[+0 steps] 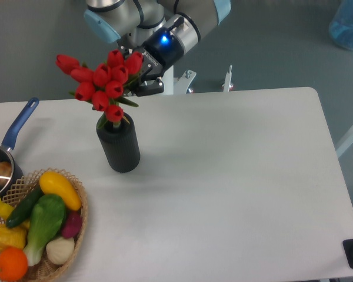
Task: Insert the flowers into the vase
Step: 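Push the tulips further down into the vase with the gripper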
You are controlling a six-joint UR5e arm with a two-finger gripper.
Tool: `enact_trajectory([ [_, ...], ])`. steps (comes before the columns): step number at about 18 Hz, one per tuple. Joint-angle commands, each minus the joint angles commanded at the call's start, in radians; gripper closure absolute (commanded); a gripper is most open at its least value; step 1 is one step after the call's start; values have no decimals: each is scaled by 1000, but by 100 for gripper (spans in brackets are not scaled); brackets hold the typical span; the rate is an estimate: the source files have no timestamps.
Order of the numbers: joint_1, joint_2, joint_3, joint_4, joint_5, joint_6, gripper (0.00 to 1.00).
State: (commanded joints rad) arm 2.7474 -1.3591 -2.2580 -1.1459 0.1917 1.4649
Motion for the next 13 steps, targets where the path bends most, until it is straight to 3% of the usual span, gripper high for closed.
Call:
enact_trajectory([
  [13, -43, -86, -17, 0, 3, 96, 100],
])
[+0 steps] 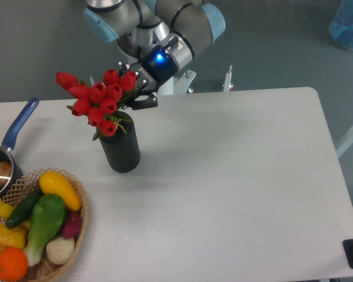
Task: Insert the flowers into the vase
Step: 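Push the tulips further down into the vase with the gripper, then open the gripper to release the tulips in the vase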
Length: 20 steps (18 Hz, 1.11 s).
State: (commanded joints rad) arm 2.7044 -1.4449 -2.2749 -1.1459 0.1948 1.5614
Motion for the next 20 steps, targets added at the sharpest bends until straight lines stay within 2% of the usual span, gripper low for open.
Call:
enact_trajectory([
  [7, 0, -14, -18, 0, 69, 25, 96],
  [13, 0, -23, -20, 0, 81, 25, 92],
  [16, 2, -43, -17, 0, 84, 28, 86],
  [17, 2, -43, -17, 0, 84, 28, 81],
  [19, 5, -45, -17, 0, 84, 31, 65],
  [20, 6, -43, -17, 0, 81, 31, 47],
])
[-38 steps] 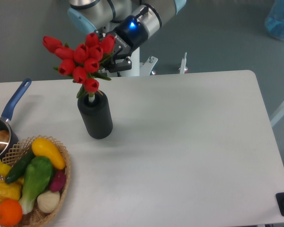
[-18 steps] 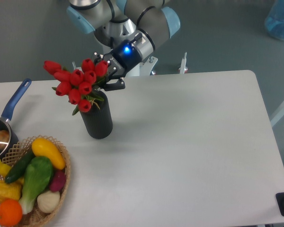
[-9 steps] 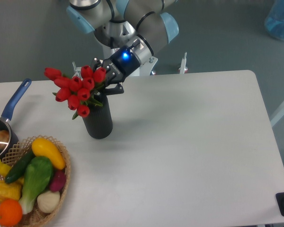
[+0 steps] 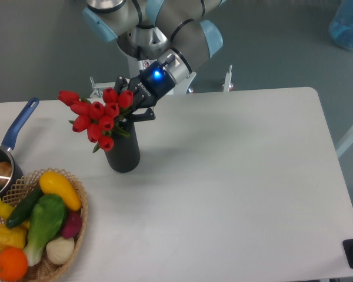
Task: Insert the flowers into the vase
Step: 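Open the gripper to release the tulips in the vase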
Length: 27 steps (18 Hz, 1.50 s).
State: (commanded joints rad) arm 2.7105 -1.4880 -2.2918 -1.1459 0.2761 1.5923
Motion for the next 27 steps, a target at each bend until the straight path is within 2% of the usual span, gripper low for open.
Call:
enact_trajectory([
  [2, 2, 5, 0, 0, 1, 0, 9],
  [3, 3, 9, 0, 0, 0, -2, 0],
  [10, 9, 8, -3, -3, 61, -2, 0],
  [16, 14, 17, -3, -3, 64, -2, 0],
  [20, 23, 47, -3, -5, 74, -15, 0],
  [25, 43, 100, 8, -77, 95, -15, 0],
  [27, 48, 132, 9, -101, 152, -14, 0],
])
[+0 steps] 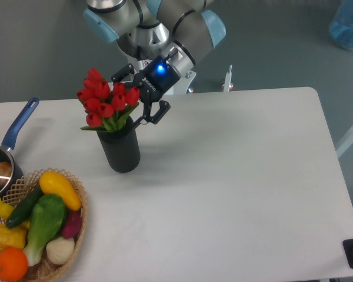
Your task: Insert the flowers into the vase
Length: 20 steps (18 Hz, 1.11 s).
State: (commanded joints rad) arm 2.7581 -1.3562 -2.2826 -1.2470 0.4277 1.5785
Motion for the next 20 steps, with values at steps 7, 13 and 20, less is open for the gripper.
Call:
enact_trajectory([
  [7, 34, 71, 63, -147, 75, -2, 0],
  [13, 43, 89, 129, -239, 109, -5, 0],
  [20, 73, 106, 262, -371, 441, -107, 0],
])
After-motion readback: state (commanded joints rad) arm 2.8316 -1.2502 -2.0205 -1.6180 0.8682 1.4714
